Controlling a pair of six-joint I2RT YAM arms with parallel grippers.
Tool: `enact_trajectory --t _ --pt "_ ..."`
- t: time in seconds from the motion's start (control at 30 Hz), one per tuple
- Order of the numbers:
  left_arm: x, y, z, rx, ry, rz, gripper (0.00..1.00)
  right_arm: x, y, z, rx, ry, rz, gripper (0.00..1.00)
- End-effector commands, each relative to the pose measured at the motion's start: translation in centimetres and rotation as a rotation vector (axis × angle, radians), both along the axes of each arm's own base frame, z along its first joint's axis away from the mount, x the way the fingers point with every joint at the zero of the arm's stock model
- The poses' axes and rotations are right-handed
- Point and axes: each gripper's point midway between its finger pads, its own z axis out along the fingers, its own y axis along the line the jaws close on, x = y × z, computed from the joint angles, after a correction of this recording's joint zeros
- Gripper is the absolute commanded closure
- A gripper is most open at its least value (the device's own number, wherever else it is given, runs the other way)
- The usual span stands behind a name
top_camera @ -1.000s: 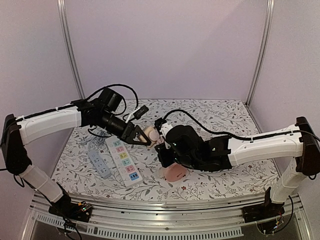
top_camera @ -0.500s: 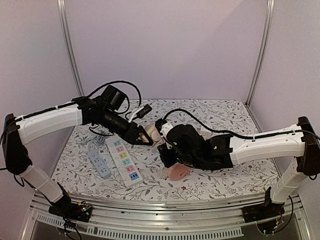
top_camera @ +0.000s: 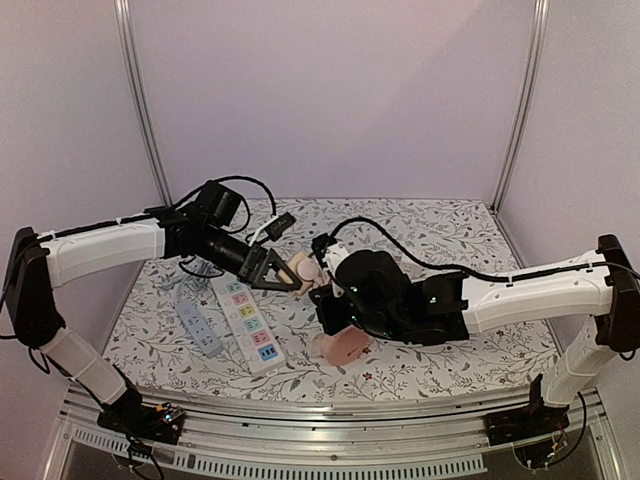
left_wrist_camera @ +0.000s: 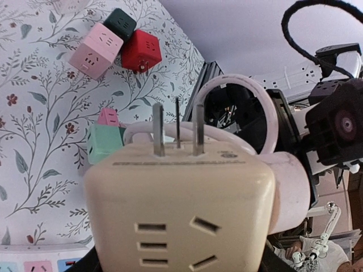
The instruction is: Pull the plug off the socket
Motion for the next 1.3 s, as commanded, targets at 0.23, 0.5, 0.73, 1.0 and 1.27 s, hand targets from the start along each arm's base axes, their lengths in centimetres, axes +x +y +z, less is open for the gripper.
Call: enact_trajectory --t 0.23,0.5,0.73,1.0,1.27 --pt "5.3 4.4 -4.3 0.342 -0.127 0.236 1.00 0.8 -2.9 3.0 0.012 -0.022 -0.079 1.00" --pt "7.1 7.4 -6.3 0.554 -0.196 0.325 1.00 0.6 -3.3 7.1 0.075 -0.068 -0.064 1.00" --pt "6.5 5.5 -5.0 0.395 -0.119 0.278 1.00 0.6 -3.3 5.5 0.054 -0.046 -0.070 1.00" --pt "7.7 7.3 -8.2 0.544 -0.111 0.336 0.90 0.7 -3.3 5.8 0.061 -0.051 -0.075 1.00" --pt "8.1 7.1 -11.9 0.610 -0.034 0.306 0.77 0.7 -3.2 5.5 0.057 -0.059 -0.068 1.00"
